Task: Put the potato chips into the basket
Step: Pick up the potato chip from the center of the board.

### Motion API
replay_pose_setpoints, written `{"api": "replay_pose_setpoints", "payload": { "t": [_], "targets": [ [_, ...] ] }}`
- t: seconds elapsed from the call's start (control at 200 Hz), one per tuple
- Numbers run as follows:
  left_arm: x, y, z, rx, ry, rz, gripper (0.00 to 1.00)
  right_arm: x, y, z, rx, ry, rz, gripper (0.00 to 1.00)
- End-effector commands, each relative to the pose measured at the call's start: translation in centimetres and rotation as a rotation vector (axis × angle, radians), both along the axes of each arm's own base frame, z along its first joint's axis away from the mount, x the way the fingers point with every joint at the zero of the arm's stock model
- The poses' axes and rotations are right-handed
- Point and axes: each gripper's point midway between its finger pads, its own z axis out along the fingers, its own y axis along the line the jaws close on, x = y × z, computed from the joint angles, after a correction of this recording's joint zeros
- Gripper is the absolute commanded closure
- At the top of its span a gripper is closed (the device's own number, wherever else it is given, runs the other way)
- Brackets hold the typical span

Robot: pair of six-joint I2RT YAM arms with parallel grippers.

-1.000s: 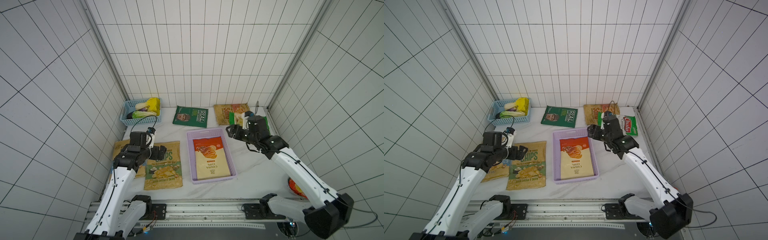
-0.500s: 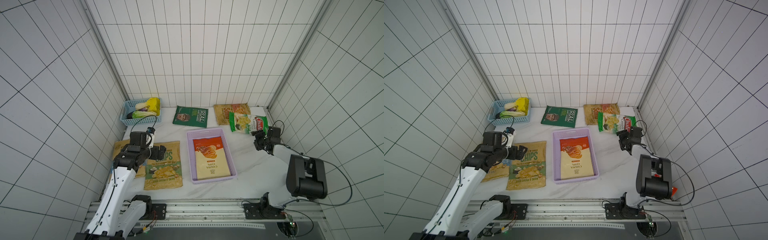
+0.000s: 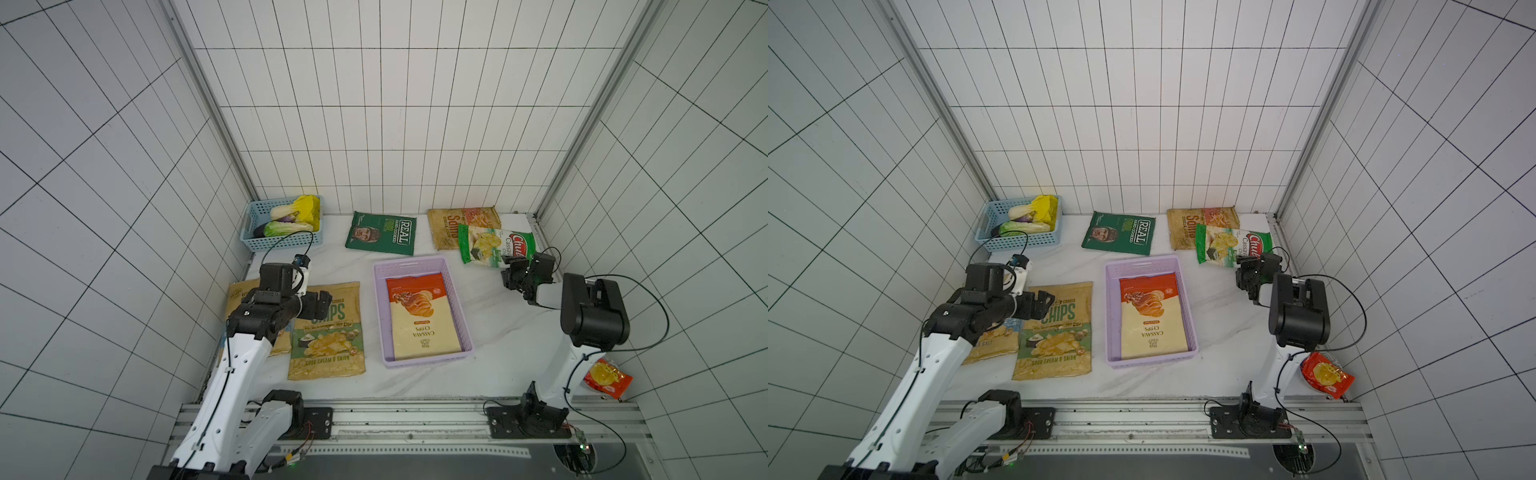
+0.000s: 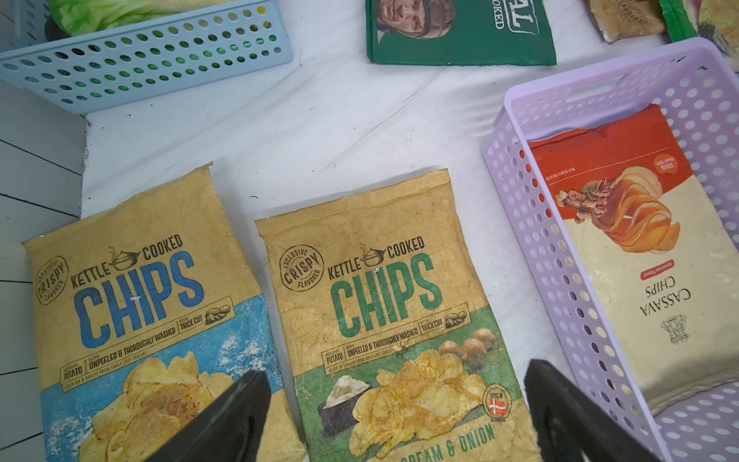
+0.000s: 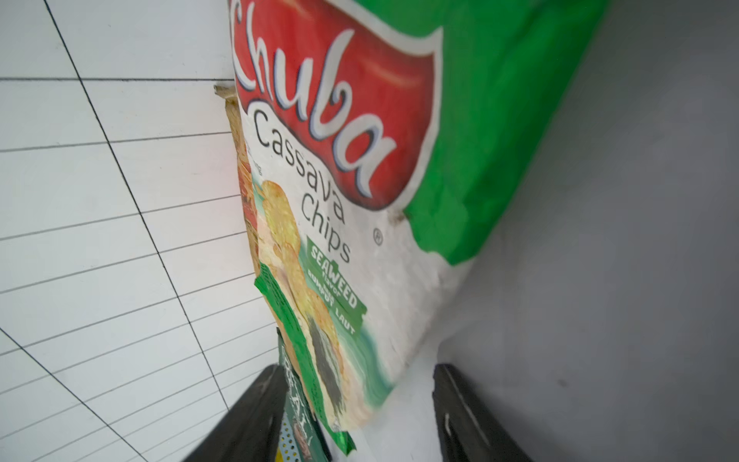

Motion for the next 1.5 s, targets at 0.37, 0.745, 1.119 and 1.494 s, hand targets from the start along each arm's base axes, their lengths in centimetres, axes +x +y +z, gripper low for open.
{"api": "replay_pose_setpoints", "payload": {
  "t": [0.37, 0.745, 1.119, 1.494],
  "targets": [
    [0.4, 0.2, 0.8, 0.001, -0.05, 0.017, 0.02, 0.0, -2.0, -5.5, 0.031, 0.137, -0.126, 0.71],
    [0.3, 0.3, 0.9, 0.003, -0.059, 0.021, 0.02, 1.3, -2.1, 1.5, -0.061, 0.032, -0.055, 1.0],
    [0.2, 0.3, 1.1, 0.002, -0.067, 0.022, 0.02, 2.0, -1.2, 20.3, -0.329, -0.148, 0.16, 1.0],
    [0.3, 0.2, 1.0, 0.002, -0.066, 0.017, 0.02, -4.3, 2.6, 32.3, -0.459, -0.317, 0.405, 1.0]
  ]
}}
